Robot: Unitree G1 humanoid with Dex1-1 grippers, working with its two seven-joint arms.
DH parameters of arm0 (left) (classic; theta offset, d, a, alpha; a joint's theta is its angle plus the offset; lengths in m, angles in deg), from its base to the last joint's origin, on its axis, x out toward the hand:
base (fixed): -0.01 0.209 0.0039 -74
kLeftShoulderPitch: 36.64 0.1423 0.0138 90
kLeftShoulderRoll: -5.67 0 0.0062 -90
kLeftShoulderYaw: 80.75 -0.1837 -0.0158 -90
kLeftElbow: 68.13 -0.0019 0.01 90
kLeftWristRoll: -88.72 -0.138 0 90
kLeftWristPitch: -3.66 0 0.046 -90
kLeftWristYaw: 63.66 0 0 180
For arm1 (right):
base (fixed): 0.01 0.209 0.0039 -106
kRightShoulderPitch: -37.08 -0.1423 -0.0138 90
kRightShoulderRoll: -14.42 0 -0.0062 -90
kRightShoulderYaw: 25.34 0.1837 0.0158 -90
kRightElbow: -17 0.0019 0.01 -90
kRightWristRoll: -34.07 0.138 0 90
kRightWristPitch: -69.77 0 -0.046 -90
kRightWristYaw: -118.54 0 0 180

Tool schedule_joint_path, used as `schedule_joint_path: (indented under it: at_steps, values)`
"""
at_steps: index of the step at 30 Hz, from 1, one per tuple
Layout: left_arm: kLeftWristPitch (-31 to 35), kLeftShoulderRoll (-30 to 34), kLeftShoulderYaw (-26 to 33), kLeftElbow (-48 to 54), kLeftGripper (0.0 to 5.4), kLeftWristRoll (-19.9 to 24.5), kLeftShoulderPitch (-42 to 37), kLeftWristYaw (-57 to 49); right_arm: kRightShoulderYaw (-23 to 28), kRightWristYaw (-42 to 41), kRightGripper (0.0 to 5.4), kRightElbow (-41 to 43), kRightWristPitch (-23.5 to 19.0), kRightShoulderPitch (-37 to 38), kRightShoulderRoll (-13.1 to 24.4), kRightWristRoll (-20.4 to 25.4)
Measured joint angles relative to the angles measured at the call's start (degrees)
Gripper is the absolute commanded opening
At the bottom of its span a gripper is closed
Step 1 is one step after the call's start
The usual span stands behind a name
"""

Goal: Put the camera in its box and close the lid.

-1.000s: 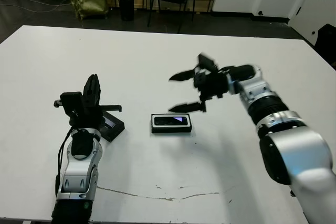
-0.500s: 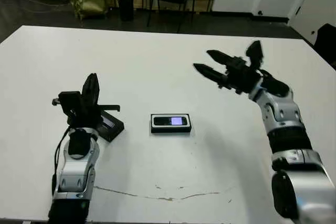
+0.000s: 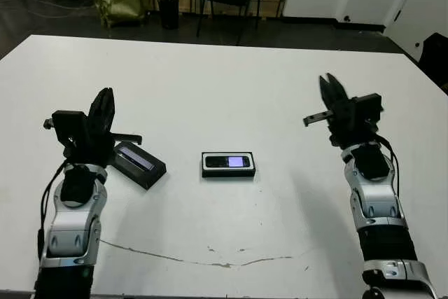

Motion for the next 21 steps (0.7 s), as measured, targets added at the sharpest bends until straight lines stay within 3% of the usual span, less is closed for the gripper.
schedule_joint_path:
  at_steps: [4, 9, 13, 17, 21]
  values:
    - [0.2, 1.2, 0.6, 0.0, 0.00, 0.2, 0.0, 1.4, -0.4, 4.0, 0.01, 4.1, -3.8, 1.7, 0.0, -2.5]
    - [1.2, 3.7, 1.0, 0.0, 0.00, 0.2, -0.1, 3.6, -0.4, 6.7, 0.01, 8.1, -7.5, 4.8, -1.4, -1.7]
    - [3.9, 7.3, 1.4, 0.1, 0.00, 1.5, -0.2, 7.6, -0.7, 7.2, 0.01, 10.5, -8.0, 6.6, -2.3, -1.5]
    - [12.8, 15.4, 1.4, 2.1, 0.00, 3.4, -0.7, 15.1, -1.0, 7.4, 0.01, 12.3, -10.2, 7.2, -2.4, -1.5]
    - [20.1, 26.0, -0.4, 3.4, 0.00, 3.3, -2.8, 25.0, -1.0, 7.4, 0.01, 12.2, -8.7, 7.5, -2.4, -0.5]
